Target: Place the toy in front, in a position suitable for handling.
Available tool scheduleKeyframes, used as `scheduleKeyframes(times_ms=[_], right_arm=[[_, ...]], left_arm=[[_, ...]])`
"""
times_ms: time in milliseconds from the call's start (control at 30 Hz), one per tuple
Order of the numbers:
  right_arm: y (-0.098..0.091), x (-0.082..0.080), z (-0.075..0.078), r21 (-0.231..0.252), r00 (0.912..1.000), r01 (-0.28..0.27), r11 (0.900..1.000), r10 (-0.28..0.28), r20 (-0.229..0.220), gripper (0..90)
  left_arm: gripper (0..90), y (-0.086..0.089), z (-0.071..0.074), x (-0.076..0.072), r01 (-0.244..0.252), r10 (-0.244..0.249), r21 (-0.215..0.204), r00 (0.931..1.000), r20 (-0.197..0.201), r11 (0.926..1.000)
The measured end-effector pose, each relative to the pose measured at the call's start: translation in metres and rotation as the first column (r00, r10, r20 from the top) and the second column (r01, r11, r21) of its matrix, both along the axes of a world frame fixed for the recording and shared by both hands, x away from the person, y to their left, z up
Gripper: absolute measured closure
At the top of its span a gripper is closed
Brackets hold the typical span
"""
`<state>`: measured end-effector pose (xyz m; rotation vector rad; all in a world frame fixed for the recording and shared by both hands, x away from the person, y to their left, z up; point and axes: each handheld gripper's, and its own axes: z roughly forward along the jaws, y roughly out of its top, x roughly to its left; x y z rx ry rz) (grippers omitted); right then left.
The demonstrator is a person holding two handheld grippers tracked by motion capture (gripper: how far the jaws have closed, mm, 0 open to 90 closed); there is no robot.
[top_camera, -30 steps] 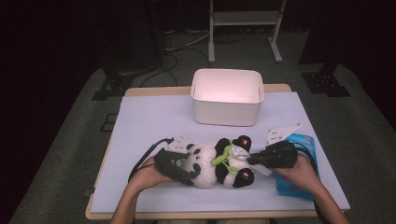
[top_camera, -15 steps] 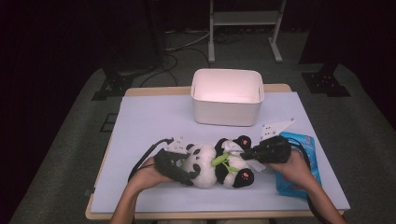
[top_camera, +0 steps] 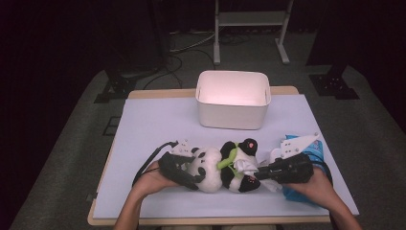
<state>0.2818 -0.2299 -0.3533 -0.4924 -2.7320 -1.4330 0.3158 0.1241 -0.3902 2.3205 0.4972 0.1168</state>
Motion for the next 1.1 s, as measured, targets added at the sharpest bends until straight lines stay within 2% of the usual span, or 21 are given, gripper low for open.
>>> scheduleKeyframes(times_ms=[67,433,467,567,700,800,1000,1033,1100], right_arm=[[0.002,-0.001,0.000,0.001,1.0000,-0.005,1.0000,0.005,0.001,83.2],[0.041,0.009,-0.004,0.002,0.9975,-0.070,0.9975,0.070,-0.008,83.2],[0.050,0.011,-0.005,-0.015,0.9970,-0.078,0.9969,0.078,0.002,83.1],[0.056,0.013,-0.007,-0.039,0.9962,-0.087,0.9955,0.087,0.007,83.2],[0.050,0.014,-0.005,-0.034,0.9974,-0.070,0.9970,0.070,0.013,83.2],[0.039,0.016,-0.002,-0.023,0.9990,-0.037,0.9990,0.038,0.022,83.2],[0.013,0.030,0.001,-0.019,0.9979,0.054,0.9983,-0.054,0.036,83.1],[0.013,0.030,0.001,-0.019,0.9979,0.054,0.9983,-0.054,0.036,83.1],[0.002,0.040,0.006,-0.009,0.9935,0.102,0.9948,-0.101,0.051,83.2]], left_arm=[[23.1,0.000,0.000,0.000,0.001,-0.001,0.002,1.0000,0.002,1.0000],[23.0,-0.001,0.000,-0.001,0.002,-0.002,0.005,1.0000,0.004,1.0000],[23.0,-0.001,0.000,-0.001,0.001,-0.001,0.004,1.0000,0.004,1.0000],[22.9,0.000,-0.001,-0.002,0.002,-0.002,-0.004,1.0000,0.004,1.0000],[22.9,0.000,-0.001,-0.002,0.004,-0.004,-0.006,1.0000,0.002,1.0000],[22.9,0.000,0.000,-0.003,0.003,-0.003,-0.001,1.0000,0.004,1.0000],[22.3,-0.001,-0.001,-0.004,0.002,-0.002,-0.001,1.0000,0.009,1.0000],[22.3,-0.001,-0.001,-0.004,0.002,-0.002,-0.001,1.0000,0.009,1.0000],[22.3,-0.001,-0.001,-0.004,0.003,-0.003,-0.002,0.9999,0.010,1.0000]])
